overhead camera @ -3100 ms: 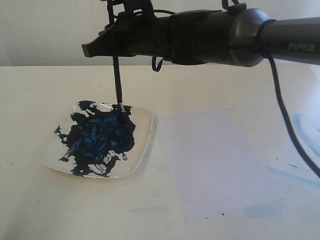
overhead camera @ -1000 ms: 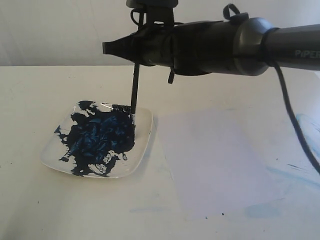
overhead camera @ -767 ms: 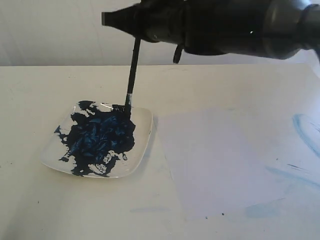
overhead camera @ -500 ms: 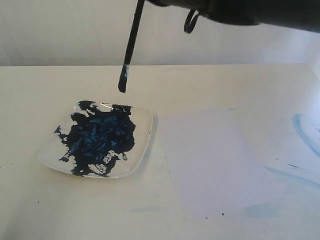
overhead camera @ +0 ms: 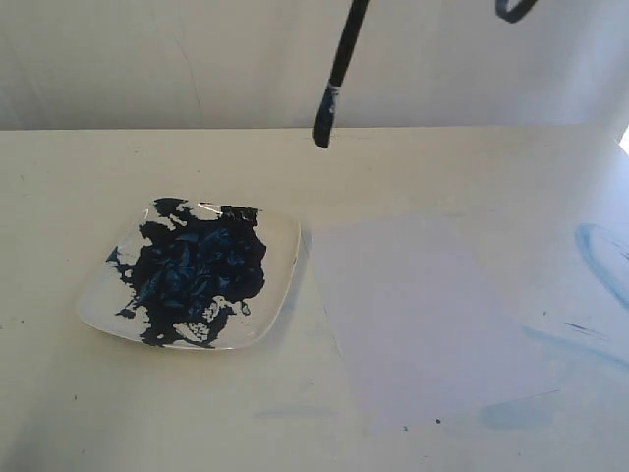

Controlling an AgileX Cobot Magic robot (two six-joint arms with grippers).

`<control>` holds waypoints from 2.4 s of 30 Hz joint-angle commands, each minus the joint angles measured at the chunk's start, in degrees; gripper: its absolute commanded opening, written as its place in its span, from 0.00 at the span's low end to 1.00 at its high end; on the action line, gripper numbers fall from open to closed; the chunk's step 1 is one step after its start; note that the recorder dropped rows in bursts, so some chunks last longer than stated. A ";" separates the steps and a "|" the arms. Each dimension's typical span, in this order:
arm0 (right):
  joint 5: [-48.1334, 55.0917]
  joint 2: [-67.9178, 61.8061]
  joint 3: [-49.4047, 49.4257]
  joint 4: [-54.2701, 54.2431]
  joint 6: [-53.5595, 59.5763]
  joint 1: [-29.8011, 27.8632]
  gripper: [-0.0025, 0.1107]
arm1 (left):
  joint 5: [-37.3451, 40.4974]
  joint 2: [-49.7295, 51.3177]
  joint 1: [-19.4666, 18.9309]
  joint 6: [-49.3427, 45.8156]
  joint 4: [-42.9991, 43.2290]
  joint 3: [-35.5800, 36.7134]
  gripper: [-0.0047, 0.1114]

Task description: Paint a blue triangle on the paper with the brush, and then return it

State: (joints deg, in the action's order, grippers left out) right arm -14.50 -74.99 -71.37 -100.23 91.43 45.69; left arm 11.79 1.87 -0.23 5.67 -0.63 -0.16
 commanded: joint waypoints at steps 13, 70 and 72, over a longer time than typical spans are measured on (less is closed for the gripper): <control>4.93 17.63 14.23 0.29 4.48 -7.01 0.02 | -0.14 0.08 0.37 0.32 -0.57 0.16 0.04; 66.53 14.87 20.15 16.55 -10.69 -45.24 0.02 | -0.25 0.07 0.37 0.32 -0.57 0.16 0.04; 66.53 14.87 20.15 16.56 -10.20 -45.24 0.02 | -1.34 0.07 0.37 0.32 -0.57 0.16 0.04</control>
State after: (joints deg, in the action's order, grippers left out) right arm 51.94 -60.47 -51.37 -83.36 80.95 0.98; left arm 11.67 1.87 -0.23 5.67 -0.63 -0.16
